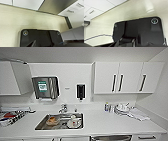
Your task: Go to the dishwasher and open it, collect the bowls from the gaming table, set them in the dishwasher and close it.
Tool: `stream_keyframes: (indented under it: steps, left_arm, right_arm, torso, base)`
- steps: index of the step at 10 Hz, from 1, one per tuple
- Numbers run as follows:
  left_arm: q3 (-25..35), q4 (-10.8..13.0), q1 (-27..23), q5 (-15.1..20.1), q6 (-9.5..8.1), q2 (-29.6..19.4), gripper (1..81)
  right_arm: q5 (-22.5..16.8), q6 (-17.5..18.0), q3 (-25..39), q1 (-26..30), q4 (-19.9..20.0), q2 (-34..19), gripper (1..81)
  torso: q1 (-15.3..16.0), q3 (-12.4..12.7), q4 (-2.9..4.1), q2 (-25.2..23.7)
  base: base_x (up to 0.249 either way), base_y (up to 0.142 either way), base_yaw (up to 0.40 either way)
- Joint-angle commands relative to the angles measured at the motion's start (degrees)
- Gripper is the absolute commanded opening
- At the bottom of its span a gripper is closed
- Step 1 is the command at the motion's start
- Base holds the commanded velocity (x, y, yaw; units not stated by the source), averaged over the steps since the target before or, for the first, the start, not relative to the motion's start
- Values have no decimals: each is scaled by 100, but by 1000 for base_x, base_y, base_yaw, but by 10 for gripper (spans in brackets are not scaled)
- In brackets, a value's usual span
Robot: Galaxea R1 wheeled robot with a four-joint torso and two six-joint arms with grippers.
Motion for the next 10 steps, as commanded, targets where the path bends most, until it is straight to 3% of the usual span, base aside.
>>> stream_keyframes:
  steps: [1, 4, 5, 8, 10]
  left_arm:
    - [855, 165, -302, -266, 49, -961, 811]
    - [1279, 192, -320, -406, 40, -1419, 811]
    - [1436, 192, -338, -520, 31, -1603, 811]
    - [2278, 113, -837, -461, -91, -2271, 811]
    - [3002, 69, -1557, -117, -356, -2818, 811]
  right_arm:
    - [-297, 69, 1110, 594, 89, -983, 811]
    - [-288, 87, 1508, 788, 124, -1318, 811]
    - [-288, 122, 1526, 831, 141, -1335, 811]
    - [-288, 166, 1535, 990, 168, -1318, 811]
    - [-297, 219, 1578, 1095, 195, -1336, 811]
  torso:
    - [362, -528, 0, -562]
    - [708, -1044, 0, -1104]
    - [830, -686, 0, -1297]
    - [1121, -885, 0, -1740]
    - [1363, -894, 0, -2125]
  base:
    - [0, 0, 0]
    - [0, 0, 0]
    - [0, 0, 0]
    - [0, 0, 0]
    - [0, 0, 0]
